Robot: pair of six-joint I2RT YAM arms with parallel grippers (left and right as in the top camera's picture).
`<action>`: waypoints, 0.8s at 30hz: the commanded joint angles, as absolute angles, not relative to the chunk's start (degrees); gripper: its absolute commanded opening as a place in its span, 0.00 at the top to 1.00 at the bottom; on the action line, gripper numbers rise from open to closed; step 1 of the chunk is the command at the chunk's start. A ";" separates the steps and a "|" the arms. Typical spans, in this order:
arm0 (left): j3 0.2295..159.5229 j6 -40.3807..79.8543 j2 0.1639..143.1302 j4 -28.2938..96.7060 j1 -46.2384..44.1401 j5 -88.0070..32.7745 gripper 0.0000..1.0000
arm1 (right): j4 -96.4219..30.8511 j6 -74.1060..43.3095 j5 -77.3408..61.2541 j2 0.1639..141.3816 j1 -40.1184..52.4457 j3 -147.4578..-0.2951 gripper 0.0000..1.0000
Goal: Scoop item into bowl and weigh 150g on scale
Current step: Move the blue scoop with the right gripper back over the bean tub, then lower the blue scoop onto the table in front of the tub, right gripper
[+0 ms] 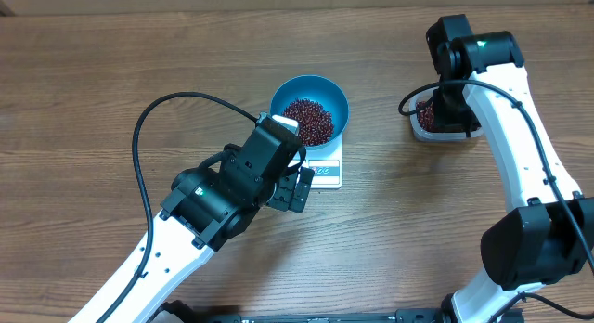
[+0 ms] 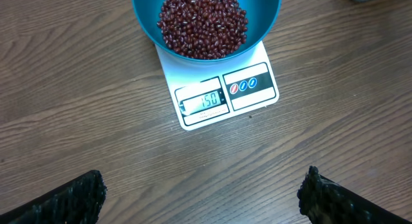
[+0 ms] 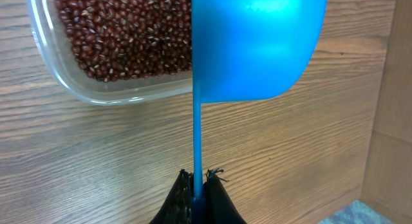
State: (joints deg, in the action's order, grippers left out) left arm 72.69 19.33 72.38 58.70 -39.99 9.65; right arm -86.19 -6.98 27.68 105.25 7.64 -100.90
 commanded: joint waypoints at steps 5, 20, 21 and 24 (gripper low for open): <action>72.90 19.49 71.61 58.50 -39.66 9.52 0.00 | -85.97 -13.19 22.35 103.04 7.73 -102.24 0.96; 72.90 19.49 71.61 58.50 -39.66 9.52 0.00 | -78.72 -4.67 -20.95 77.32 7.64 -82.65 0.96; 72.90 19.49 71.61 58.50 -39.66 9.52 0.00 | -76.93 -5.28 -22.24 75.13 7.64 -78.67 0.96; 72.90 19.46 71.61 58.50 -39.66 9.52 0.00 | -70.00 -10.55 -26.72 68.66 7.66 -65.58 0.96</action>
